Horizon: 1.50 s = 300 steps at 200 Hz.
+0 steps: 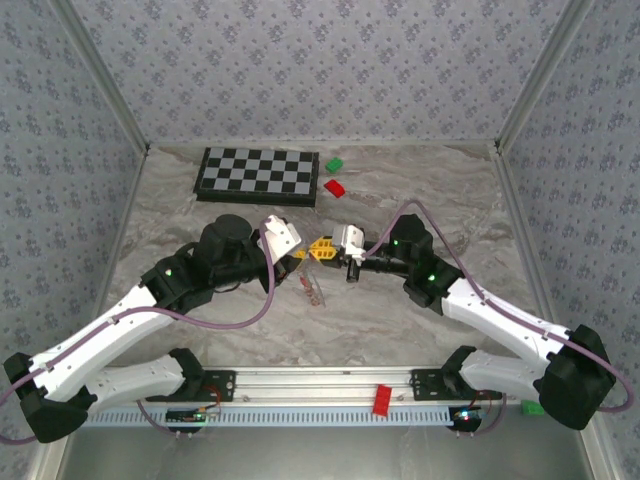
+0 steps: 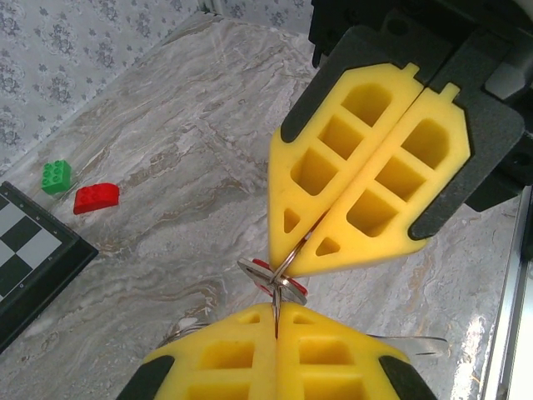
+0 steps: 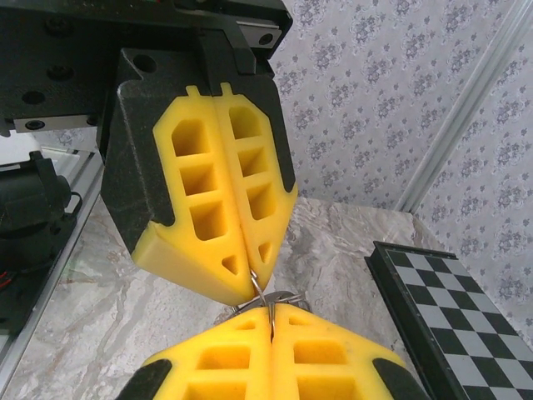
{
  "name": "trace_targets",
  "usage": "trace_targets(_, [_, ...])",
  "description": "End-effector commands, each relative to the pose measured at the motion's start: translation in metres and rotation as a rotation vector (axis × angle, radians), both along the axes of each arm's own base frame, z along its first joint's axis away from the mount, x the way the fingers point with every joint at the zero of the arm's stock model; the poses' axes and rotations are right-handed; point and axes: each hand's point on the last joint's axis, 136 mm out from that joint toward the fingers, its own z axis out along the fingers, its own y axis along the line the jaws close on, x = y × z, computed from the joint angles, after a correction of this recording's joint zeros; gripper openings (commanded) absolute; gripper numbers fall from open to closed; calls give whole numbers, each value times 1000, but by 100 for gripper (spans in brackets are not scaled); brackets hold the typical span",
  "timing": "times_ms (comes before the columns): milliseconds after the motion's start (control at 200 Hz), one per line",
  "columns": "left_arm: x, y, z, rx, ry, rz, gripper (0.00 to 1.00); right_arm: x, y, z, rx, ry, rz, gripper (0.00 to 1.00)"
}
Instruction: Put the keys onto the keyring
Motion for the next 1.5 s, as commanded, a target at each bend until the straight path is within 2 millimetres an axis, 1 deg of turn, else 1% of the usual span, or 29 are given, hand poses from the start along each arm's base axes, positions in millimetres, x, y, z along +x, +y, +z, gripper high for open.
trace_targets(0, [0,-1,24,-56,-37,2,0,-3,-1,19,39,-62,-3,0])
trace_targets(475, [2,0,22,-47,-37,15,0,-1,-3,17,37,-61,-17,0])
trace_targets(695, [2,-1,22,-45,-35,17,0,-4,-1,16,34,-55,5,0])
trace_targets(940, [2,1,21,-41,-34,21,0,0,-4,15,38,-60,-20,0])
trace_targets(1494, [2,-2,22,-49,-29,12,0,-4,4,10,19,-45,19,0])
